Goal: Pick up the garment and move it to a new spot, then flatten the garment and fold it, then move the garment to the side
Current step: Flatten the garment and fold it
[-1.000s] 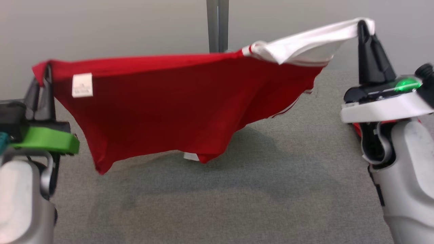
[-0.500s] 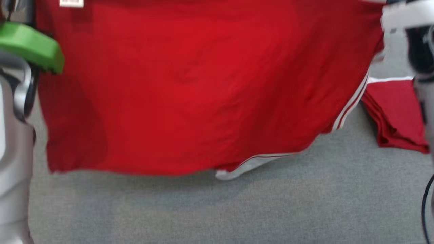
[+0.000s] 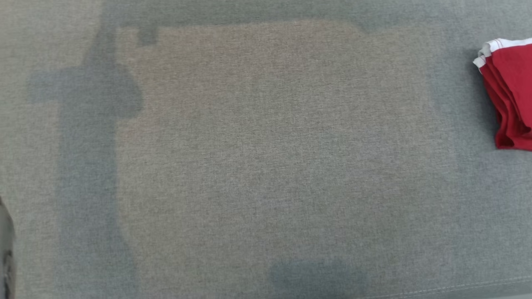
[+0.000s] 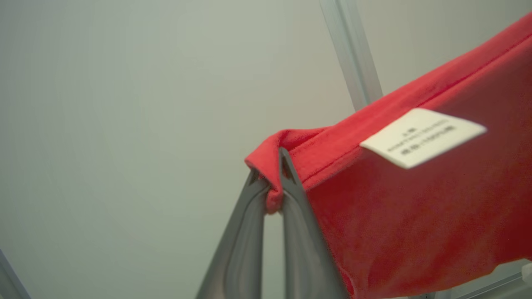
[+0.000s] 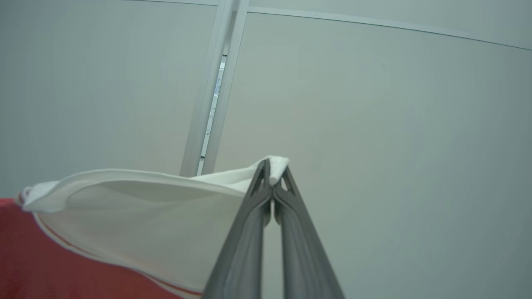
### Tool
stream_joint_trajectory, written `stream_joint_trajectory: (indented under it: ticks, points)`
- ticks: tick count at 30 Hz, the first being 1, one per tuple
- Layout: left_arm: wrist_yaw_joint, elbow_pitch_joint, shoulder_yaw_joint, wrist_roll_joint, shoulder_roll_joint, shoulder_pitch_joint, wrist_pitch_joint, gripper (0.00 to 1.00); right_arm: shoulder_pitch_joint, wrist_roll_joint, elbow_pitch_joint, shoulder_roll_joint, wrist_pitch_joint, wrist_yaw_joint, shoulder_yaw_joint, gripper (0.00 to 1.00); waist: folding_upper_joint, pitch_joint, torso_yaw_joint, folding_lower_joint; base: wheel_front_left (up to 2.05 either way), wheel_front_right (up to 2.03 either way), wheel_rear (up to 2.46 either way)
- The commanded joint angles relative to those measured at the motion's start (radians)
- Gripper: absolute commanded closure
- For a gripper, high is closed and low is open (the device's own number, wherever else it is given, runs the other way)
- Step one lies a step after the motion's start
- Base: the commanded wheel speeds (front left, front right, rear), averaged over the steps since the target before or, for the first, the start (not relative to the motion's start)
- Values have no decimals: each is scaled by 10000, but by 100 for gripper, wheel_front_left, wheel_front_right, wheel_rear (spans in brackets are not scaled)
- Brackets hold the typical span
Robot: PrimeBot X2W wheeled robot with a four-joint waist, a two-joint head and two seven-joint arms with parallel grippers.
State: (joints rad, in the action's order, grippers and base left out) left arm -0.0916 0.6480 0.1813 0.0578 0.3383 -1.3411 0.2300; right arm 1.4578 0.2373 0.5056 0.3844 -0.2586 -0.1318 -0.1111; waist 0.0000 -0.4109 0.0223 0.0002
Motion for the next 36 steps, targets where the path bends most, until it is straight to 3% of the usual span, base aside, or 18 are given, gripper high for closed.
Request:
stream_joint_trajectory:
  ticks: [1,6,11,17,28,36]
  points:
    - [-35,225,-70,153,8,393,88,100,-447,138,-145,128,-83,25,44,100,0,-106,173,-2,0,0,0]
    - [-78,1249,-166,614,-261,2392,343,100,-3427,938,-1220,104,-64,25,-12,100,0,239,320,-2,0,0,0]
    - [121,1112,-491,1102,-964,5463,346,100,-7395,1556,-2281,-170,-63,23,47,100,0,848,461,-2,0,0,0]
    - [267,940,-1055,1383,-1697,8308,349,100,-10784,1912,-2260,-864,-66,23,358,100,0,1544,716,-2,0,0,0]
    - [189,427,-1809,1156,-2481,12147,330,100,-14277,1422,-1185,-1579,-65,23,288,100,0,3721,1044,-2,0,0,0]
    - [282,-154,-2308,1199,-2733,13719,336,100,-15546,1295,-1071,-1531,-66,25,450,100,0,4391,953,-2,0,0,0]
